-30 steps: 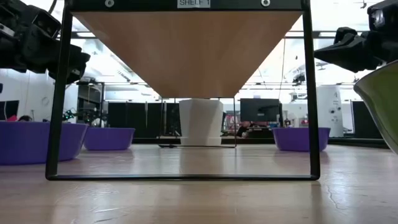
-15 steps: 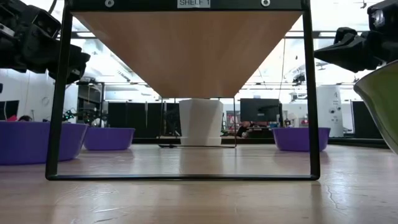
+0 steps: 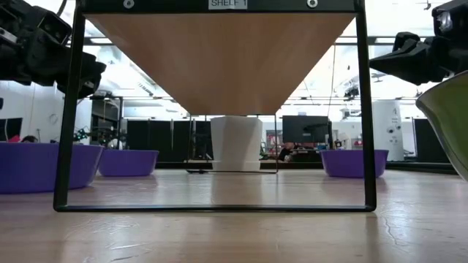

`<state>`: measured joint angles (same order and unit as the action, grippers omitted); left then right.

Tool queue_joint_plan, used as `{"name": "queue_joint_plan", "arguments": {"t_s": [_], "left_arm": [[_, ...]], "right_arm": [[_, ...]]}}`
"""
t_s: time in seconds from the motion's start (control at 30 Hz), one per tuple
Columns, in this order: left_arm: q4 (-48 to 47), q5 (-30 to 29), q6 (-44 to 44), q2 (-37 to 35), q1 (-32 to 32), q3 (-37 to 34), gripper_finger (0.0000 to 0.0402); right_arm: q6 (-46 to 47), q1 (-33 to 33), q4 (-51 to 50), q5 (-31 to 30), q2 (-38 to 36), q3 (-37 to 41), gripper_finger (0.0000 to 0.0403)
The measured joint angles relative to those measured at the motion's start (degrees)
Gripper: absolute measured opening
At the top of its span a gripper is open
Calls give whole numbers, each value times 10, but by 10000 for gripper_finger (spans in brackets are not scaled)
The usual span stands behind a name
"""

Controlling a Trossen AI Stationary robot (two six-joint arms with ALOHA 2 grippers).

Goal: Pick & Place Mini bowls

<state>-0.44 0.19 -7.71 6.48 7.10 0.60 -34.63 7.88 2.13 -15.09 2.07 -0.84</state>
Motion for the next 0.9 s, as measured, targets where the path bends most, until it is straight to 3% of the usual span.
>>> {"name": "queue_joint_plan", "arguments": {"t_s": [0.47,0.63,0.73,0.8,0.9], "left_arm": [[0,0,0,0,0,0,103],[0,0,0,0,0,0,103],[0,0,0,0,0,0,103],[0,0,0,0,0,0,103],[0,0,0,0,0,0,103]], "right_arm": [[-5,0,0,0,0,0,9],[-259,0,16,-45,0,0,8],[-363,0,16,-57,0,0,8],[-366,0,15,-54,0,0,8],[-254,0,16,-9,0,0,8]]}}
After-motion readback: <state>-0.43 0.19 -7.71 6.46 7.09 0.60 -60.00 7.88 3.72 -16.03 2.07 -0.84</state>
